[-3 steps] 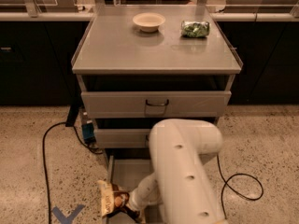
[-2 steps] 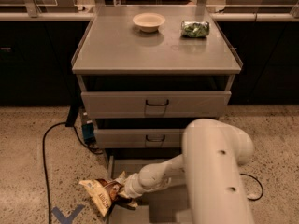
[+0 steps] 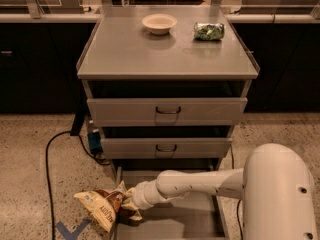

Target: Pick brown chip bag from bottom drawer and place on counter

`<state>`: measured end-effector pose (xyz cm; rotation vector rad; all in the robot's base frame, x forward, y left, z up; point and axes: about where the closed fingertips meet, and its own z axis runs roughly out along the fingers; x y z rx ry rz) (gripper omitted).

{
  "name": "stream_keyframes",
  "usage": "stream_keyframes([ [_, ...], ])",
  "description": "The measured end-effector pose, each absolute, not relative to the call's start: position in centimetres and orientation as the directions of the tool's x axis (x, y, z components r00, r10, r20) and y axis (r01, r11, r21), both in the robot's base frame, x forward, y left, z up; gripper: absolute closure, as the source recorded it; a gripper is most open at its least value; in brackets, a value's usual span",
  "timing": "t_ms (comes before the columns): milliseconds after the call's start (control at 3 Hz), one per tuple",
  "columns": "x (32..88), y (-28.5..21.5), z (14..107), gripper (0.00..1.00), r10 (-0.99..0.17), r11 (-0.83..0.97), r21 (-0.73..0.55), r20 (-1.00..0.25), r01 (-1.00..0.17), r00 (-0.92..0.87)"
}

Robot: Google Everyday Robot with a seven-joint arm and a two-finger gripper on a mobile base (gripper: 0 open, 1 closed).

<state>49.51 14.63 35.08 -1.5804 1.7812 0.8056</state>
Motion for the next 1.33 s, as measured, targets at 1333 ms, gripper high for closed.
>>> stream_keyframes([
  [1333, 53.5, 12.9, 54.6, 1.0, -0.388, 0.074, -0.083, -0.92, -0.994, 0.048],
])
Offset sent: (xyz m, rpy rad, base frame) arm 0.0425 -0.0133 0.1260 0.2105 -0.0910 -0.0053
